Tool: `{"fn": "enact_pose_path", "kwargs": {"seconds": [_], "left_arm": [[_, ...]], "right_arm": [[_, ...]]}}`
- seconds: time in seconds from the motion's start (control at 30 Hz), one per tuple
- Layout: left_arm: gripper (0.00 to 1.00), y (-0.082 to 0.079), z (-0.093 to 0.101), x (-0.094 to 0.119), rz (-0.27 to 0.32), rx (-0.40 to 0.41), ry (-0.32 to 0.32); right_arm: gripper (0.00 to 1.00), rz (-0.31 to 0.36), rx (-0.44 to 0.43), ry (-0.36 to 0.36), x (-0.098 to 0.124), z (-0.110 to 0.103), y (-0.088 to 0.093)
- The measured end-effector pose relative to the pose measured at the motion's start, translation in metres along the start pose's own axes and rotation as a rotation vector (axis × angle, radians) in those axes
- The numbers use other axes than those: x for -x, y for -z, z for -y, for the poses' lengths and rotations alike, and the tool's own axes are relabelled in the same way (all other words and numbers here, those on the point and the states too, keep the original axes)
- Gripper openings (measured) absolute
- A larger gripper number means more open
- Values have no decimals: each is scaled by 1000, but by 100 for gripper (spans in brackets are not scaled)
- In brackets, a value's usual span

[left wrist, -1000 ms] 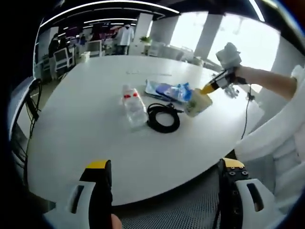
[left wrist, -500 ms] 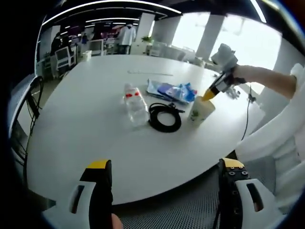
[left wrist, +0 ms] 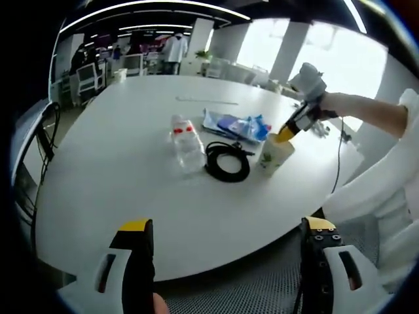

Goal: Arrange the tabletop items into an orderly group along one side of the table until the central work area is clear of visible clutter.

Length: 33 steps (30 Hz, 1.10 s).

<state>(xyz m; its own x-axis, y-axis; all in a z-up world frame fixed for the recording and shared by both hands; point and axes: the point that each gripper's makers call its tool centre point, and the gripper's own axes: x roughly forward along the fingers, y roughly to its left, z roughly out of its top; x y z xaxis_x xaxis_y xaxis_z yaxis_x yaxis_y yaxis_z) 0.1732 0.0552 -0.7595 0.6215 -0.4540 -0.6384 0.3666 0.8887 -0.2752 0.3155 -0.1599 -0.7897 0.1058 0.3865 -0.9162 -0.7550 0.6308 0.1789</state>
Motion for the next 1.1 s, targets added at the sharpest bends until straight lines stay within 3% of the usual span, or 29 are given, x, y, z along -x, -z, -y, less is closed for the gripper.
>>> {"fn": "enact_pose_path", "kwargs": {"seconds": [0.23,0.37,0.53,0.6,0.67,0.87,1.1], "left_arm": [[91,1,3,-2,-7,-1,16],[92,-2,4,-3,2,9,28],[93,-19,0,-3,66,77,51],[93,-27,-2,-4,89,101,63],[93,-32,-4,-6,92,98,63],[93,-52,0,-17,91,43,100],[93,-76,5,-37,82,-29,148]], "right_arm": [[21,51,40,34,7,3,-8],[24,101,15,15,13,0,-14],[32,192,84,49,23,1,-22],[36,244,149,71,27,2,-24],[38,248,126,84,32,4,-18],[39,364,54,123,52,14,-17],[39,399,-29,183,71,25,10]]}}
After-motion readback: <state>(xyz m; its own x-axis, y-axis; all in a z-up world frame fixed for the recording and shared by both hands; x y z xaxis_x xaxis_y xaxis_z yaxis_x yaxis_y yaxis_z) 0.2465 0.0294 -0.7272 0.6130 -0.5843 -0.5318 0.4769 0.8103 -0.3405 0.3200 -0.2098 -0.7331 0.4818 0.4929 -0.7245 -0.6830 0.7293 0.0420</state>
